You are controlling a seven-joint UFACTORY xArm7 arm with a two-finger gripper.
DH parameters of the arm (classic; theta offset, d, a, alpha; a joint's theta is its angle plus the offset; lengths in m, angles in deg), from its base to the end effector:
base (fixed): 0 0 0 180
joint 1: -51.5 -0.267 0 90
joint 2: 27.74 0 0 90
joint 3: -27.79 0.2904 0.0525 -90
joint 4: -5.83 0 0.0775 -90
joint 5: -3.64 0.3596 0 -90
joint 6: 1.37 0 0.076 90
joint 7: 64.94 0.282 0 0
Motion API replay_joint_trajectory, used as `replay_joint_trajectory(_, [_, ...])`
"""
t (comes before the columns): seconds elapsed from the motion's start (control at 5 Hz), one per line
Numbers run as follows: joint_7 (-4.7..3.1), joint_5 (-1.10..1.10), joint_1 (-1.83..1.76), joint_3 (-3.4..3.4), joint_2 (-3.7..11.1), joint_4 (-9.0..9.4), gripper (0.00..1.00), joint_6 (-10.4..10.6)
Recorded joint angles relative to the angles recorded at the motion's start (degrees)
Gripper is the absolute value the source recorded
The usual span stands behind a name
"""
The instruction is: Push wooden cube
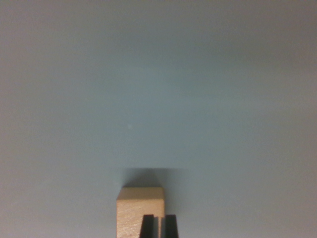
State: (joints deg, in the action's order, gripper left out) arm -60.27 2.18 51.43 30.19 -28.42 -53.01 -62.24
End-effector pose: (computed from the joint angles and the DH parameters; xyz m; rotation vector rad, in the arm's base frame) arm 0.4674 0.0148 0.1587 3.1171 -0.0401 -0.0345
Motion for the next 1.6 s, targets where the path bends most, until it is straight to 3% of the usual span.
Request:
replay_joint_trajectory(0.2, [0.00,0.00,0.00,0.00,0.00,0.00,0.00,0.0])
replay_joint_trajectory(0.4, [0.34,-0.22,-0.08,0.19,-0.01,2.60,0.00,2.3])
replay_joint_trajectory(0.6, [0.34,-0.22,-0.08,0.19,-0.01,2.60,0.00,2.3])
replay_joint_trajectory(0.8, [0.68,-0.45,-0.17,0.38,-0.01,5.28,0.00,4.7])
replay_joint_trajectory(1.0, [0.68,-0.45,-0.17,0.38,-0.01,5.28,0.00,4.7])
replay_joint_trajectory(1.2, [1.02,-0.68,-0.25,0.57,-0.02,7.93,0.00,7.1])
replay_joint_trajectory(1.4, [1.02,-0.68,-0.25,0.57,-0.02,7.93,0.00,7.1])
replay_joint_trajectory(1.6, [1.35,-0.90,-0.33,0.76,-0.03,10.47,0.00,9.4])
